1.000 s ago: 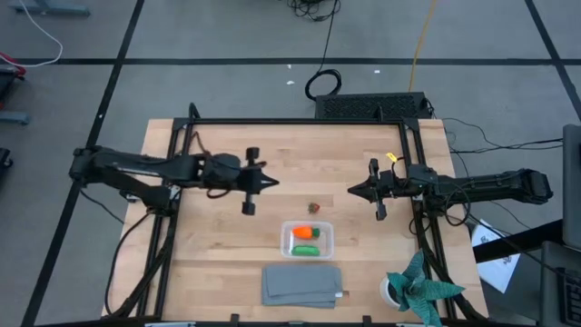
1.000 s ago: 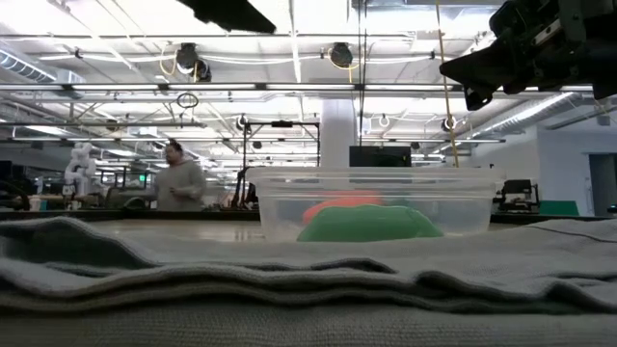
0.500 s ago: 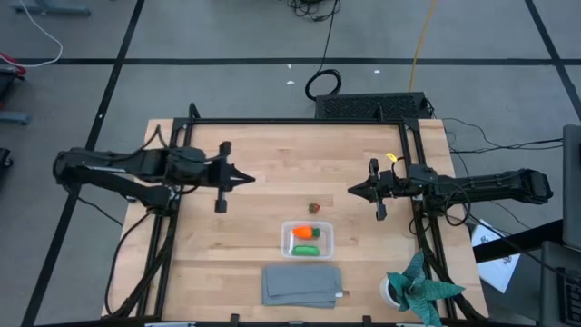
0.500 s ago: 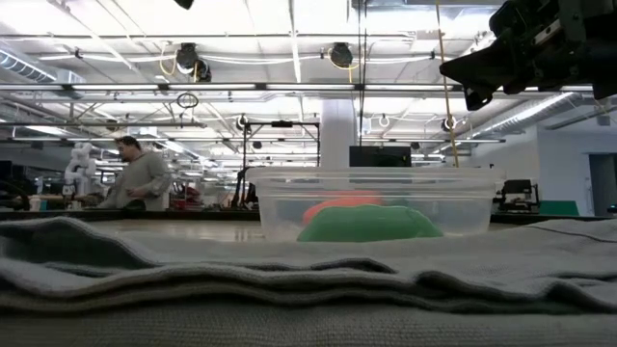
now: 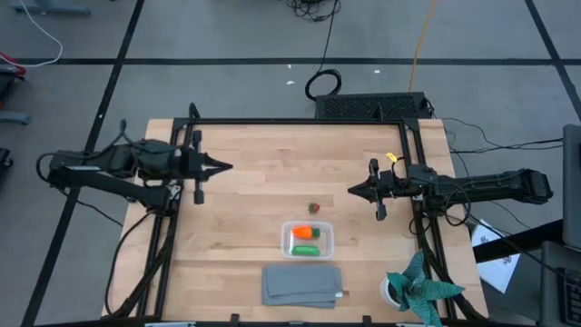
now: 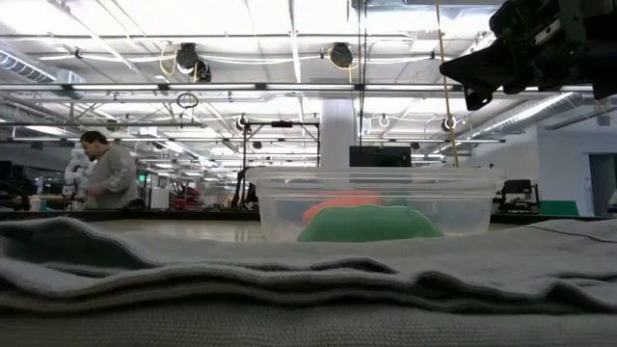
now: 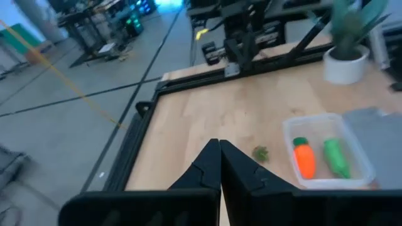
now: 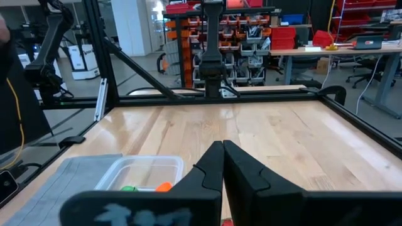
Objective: Pick and placing Produce into tupperware
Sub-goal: Put the strawberry into the transparent bin
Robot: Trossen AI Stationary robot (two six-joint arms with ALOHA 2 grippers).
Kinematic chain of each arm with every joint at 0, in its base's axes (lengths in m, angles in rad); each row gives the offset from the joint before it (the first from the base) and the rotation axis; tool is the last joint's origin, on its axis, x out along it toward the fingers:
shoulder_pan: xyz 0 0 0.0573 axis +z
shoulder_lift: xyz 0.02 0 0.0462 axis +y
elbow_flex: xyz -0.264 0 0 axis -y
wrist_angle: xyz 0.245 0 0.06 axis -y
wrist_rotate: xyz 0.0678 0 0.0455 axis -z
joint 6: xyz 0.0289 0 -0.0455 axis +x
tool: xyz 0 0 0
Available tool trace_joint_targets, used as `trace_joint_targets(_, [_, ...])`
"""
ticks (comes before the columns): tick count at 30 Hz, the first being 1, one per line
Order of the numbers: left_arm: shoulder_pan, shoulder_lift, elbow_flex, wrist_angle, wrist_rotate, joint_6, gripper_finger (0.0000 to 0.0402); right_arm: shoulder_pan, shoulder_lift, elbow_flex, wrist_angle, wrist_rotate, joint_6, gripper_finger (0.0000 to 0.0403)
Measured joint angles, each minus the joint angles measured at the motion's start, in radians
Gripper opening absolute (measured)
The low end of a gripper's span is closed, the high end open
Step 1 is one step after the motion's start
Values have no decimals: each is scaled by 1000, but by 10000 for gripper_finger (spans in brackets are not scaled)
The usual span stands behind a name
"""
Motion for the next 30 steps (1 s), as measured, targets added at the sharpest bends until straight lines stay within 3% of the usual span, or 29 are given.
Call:
trace_joint_targets(5, [19,-68,-25,35,125,2,0,0,0,0,0,0,0,0])
trace_joint_targets(12, [24,-143,-132,171,193,3,0,0,0,0,0,0,0,0])
trace_joint_targets(21, [24,-189,-258,305,231,23,0,0,0,0,0,0,0,0])
trace_joint_targets(30, [28,-237,-334,306,224,16,0,0,0,1,0,0,0,0])
